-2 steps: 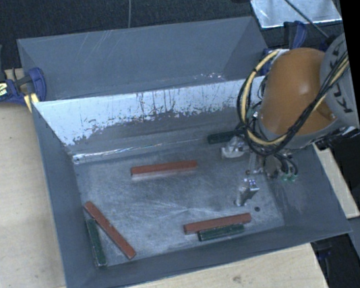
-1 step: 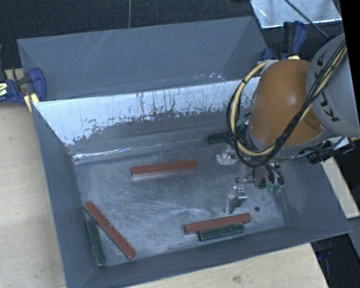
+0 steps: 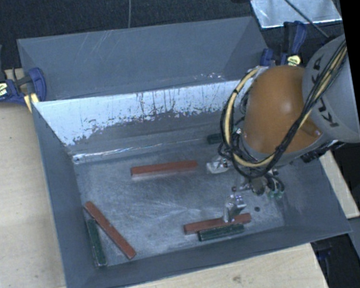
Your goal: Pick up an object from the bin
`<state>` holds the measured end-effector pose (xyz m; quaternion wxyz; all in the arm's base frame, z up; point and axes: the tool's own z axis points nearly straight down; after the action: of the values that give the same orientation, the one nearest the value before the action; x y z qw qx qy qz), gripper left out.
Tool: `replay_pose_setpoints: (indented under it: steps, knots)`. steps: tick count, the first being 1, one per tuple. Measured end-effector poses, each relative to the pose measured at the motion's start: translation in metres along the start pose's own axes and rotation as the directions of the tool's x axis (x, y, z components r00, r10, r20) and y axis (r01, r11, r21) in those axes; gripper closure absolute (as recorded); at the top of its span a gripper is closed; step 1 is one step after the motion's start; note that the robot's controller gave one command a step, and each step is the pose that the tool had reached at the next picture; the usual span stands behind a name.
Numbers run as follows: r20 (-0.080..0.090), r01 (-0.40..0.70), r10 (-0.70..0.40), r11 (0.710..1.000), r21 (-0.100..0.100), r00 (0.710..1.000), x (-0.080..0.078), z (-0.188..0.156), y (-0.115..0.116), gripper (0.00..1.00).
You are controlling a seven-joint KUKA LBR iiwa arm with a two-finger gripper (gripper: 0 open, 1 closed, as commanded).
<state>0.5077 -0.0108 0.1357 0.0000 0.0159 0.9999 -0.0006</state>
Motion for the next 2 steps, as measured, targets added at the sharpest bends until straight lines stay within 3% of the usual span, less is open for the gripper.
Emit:
replay_pose_setpoints:
  steps: [1,2]
  knots:
    - [0.003,-0.099,0.099,0.995,-0.001,0.995,0.011,0.037,0.01,0.0]
    - [0.012,-0.028,0.028,1.0,0.0,1.0,0.006,0.059,0.007,1.0]
